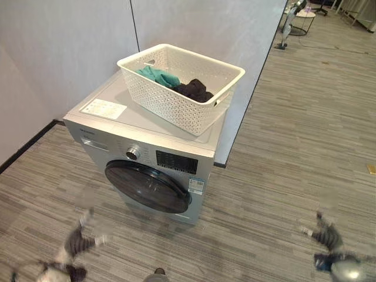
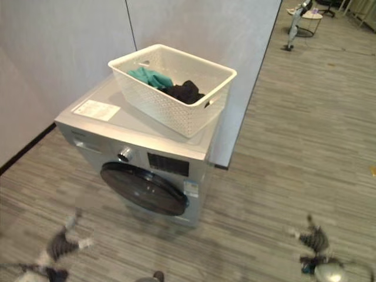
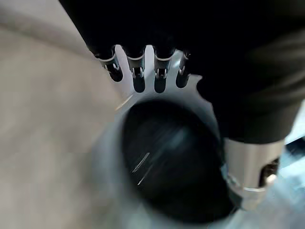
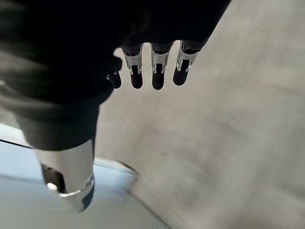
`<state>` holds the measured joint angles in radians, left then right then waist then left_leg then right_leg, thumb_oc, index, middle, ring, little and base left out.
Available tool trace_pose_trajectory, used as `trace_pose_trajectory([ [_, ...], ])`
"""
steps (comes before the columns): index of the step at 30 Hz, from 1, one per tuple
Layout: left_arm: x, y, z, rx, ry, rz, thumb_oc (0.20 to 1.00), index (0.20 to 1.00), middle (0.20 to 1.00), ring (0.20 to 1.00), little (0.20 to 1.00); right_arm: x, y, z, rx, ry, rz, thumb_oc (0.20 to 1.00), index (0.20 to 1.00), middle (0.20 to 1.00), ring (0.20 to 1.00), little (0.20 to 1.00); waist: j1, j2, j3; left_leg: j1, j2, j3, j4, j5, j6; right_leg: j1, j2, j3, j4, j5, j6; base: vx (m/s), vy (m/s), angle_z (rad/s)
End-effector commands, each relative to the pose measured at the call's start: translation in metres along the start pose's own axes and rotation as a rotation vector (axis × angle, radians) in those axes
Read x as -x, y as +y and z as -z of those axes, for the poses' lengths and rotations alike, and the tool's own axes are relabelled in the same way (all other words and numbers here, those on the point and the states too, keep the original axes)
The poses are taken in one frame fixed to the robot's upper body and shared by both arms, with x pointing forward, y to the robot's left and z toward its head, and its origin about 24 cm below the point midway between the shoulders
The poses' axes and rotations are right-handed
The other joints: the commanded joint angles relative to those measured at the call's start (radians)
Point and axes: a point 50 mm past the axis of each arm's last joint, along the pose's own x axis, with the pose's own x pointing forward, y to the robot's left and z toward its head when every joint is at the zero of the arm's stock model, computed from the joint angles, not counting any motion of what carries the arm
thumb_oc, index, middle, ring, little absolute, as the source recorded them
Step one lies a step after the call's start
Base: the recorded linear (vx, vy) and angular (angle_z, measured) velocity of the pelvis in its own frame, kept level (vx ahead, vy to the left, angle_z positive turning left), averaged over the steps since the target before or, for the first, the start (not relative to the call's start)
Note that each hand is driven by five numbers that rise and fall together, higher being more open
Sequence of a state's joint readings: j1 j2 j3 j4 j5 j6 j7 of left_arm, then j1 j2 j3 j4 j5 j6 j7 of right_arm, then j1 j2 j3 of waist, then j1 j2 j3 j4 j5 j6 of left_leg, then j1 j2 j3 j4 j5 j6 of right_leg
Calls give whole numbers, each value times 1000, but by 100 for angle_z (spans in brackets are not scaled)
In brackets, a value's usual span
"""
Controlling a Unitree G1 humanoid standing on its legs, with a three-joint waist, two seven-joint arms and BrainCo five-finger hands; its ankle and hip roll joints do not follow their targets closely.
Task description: Grab the laundry basket,head to the washer,open it,put in the laundry and shut it.
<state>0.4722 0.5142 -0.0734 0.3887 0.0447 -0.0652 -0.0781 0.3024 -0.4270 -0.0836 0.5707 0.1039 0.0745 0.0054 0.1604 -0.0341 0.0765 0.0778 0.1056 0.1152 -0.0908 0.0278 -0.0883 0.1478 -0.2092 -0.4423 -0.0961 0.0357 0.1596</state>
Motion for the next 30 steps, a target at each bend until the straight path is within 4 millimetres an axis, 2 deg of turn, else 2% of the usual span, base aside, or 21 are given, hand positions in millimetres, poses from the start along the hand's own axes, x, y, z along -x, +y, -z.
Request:
trace_pose_trajectory([
  [1,-24,1,-20,79,-58,22,1000,1000,1000,1000,1000,-14,-11,-46,50,-152,13,1000,1000,1000,1000,1000,9,14,-21,-39,42,-35,4,-14,12,-11,-33,-4,9,-25,-3,-90,-9,-7],
  [2,-27,-25,15,102,118,64,1000,1000,1000,1000,1000,-19,-1,-34,84,-98,2,1000,1000,1000,1000,1000,-8,18,-22,-43,42,-29,4,-9,10,-18,-32,3,9,-26,-3,-45,4,-9],
  [3,-28,-26,14,103,115,63,1000,1000,1000,1000,1000,-19,-2,-35,84,-101,4,1000,1000,1000,1000,1000,-8,20,-20,-43,42,-29,4,-9,10,-19,-32,3,9,-26,-3,-71,6,-11],
  [4,-28,-54,43,97,294,86,1000,1000,1000,1000,1000,-24,12,-17,123,-9,-11,1000,1000,1000,1000,1000,-25,20,-26,-46,42,-24,4,-5,7,-23,-30,13,9,-27,-5,-25,2,-7],
  [5,-28,-54,42,98,291,85,1000,1000,1000,1000,1000,-24,11,-18,123,-12,-10,1000,1000,1000,1000,1000,-26,21,-25,-46,42,-25,4,-5,7,-23,-30,13,9,-27,-5,-39,-5,-7],
  [6,-32,-65,48,132,370,57,1000,1000,1000,1000,1000,-27,26,0,114,74,-29,1000,1000,1000,1000,1000,-37,20,-30,-46,41,-22,4,-2,4,-25,-30,16,9,-27,-7,0,0,0],
  [7,-32,-65,47,132,370,57,1000,1000,1000,1000,1000,-27,26,0,114,74,-28,1000,1000,1000,1000,1000,-38,20,-30,-46,41,-22,4,-2,4,-25,-30,16,9,-27,-7,0,0,0],
  [8,-32,-68,52,159,423,33,1000,1000,1000,1000,1000,-23,40,26,121,197,-60,1000,1000,1000,1000,1000,-40,19,-37,-46,41,-22,4,-1,2,-25,-28,17,9,-29,-9,0,0,0],
  [9,-32,-68,52,159,423,32,1000,1000,1000,1000,1000,-23,40,26,121,196,-60,1000,1000,1000,1000,1000,-41,19,-36,-46,41,-22,4,-1,2,-25,-28,16,9,-29,-9,0,0,0],
  [10,-32,-71,53,180,454,28,1000,1000,1000,1000,1000,-17,52,46,113,289,-96,1000,1000,1000,1000,1000,-42,18,-43,-45,42,-22,4,0,0,-22,-26,15,9,-31,-11,0,0,0],
  [13,-32,-73,53,188,471,23,1000,1000,1000,1000,1000,-10,63,61,93,358,-126,1000,1000,1000,1000,1000,-45,17,-48,-42,43,-21,4,1,-2,-19,-25,15,9,-34,-12,2,-11,3],
  [14,-36,-74,49,172,456,36,1000,1000,1000,1000,1000,-4,69,71,144,405,-157,1000,1000,1000,1000,1000,-45,17,-51,-42,45,-23,4,2,-4,-17,-24,14,9,-35,-13,0,0,0],
  [15,-36,-74,49,172,456,36,1000,1000,1000,1000,1000,-4,69,71,144,405,-157,1000,1000,1000,1000,1000,-45,17,-51,-42,45,-23,4,2,-4,-17,-24,14,9,-35,-13,0,0,0],
  [16,-39,-77,43,174,435,52,1000,1000,1000,1000,1000,1,73,80,194,439,-181,1000,1000,1000,1000,1000,-46,19,-54,-42,47,-27,4,4,-6,-15,-23,12,9,-36,-15,0,0,0],
  [19,-43,-79,37,178,416,65,1000,1000,1000,1000,1000,2,79,81,226,445,-206,1000,1000,1000,1000,1000,-51,21,-52,-45,48,-29,4,7,-7,-15,-20,12,9,-37,-16,-4,-4,1],
  [22,-44,-84,33,140,409,91,1000,1000,1000,1000,1000,10,91,90,315,474,-269,1000,1000,1000,1000,1000,-55,23,-56,-48,53,-30,4,9,-10,-12,-19,8,9,-39,-17,-5,-10,3],
  [27,-46,-87,30,129,403,107,1000,1000,1000,1000,1000,14,96,94,366,485,-295,1000,1000,1000,1000,1000,-61,28,-55,-44,56,-29,4,8,-11,-11,-18,12,9,-42,-20,-1,-8,9],
  [30,-45,-86,32,140,413,99,1000,1000,1000,1000,1000,10,95,89,377,462,-293,1000,1000,1000,1000,1000,-65,29,-51,-39,58,-21,4,8,-11,-15,-16,21,9,-39,-20,0,0,0],
])
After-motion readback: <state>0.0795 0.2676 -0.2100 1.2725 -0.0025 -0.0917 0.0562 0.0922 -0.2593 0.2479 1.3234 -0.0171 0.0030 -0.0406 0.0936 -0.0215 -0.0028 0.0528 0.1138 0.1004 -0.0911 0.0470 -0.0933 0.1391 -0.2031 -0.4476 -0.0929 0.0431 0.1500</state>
